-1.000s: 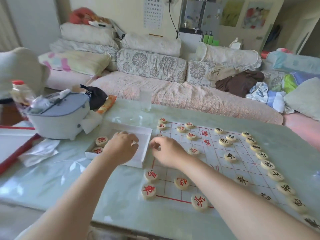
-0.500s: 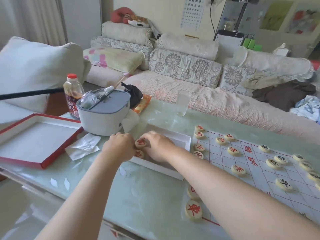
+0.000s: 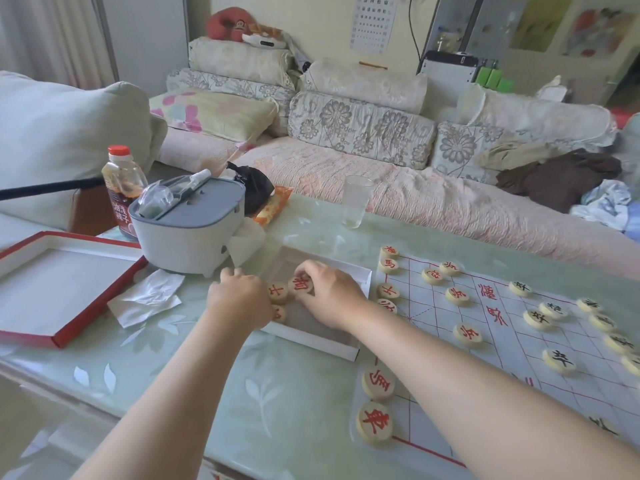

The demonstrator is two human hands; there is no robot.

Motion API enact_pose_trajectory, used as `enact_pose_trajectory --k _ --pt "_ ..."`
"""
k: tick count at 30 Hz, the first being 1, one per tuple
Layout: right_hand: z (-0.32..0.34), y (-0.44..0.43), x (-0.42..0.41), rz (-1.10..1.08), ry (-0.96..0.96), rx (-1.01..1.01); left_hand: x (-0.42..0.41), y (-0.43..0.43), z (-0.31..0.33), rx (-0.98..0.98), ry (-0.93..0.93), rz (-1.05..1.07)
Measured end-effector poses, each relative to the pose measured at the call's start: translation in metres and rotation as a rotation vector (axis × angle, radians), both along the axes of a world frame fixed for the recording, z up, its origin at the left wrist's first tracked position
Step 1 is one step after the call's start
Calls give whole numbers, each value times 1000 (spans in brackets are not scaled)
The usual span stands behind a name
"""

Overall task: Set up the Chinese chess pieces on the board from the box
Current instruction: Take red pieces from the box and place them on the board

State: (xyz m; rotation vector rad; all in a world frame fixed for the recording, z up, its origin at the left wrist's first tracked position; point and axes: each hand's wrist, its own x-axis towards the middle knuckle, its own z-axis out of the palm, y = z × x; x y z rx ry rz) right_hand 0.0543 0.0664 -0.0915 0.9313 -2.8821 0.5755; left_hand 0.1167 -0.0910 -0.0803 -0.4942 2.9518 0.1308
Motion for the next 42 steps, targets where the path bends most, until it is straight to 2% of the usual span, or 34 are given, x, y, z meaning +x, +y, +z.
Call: enact_pose_trajectory --k 5,8,11,16,20,26,34,38,42 --pt "8 38 -16 -165 76 -153 5 29 13 -191 -3 -3" --pt "12 69 -29 -354 93 -222 2 40 9 -207 -14 -45" --pt "12 102 -42 -530 59 -219 -3 49 8 -128 -12 -89" --pt "4 135 -59 -647 -57 -145 -9 61 7 172 32 -138" --pt "-4 134 -67 -625 -100 -112 -14 65 8 303 104 -194" --pt "-6 120 -74 -619 -85 -85 -21 68 10 377 223 -165" --pt "-6 115 -72 -641 -41 -76 -33 70 3 783 332 -8" --pt "1 105 -61 -443 6 -202 -34 73 7 1058 376 98" --pt "13 88 -34 -164 -100 -338 -30 78 11 1127 375 153"
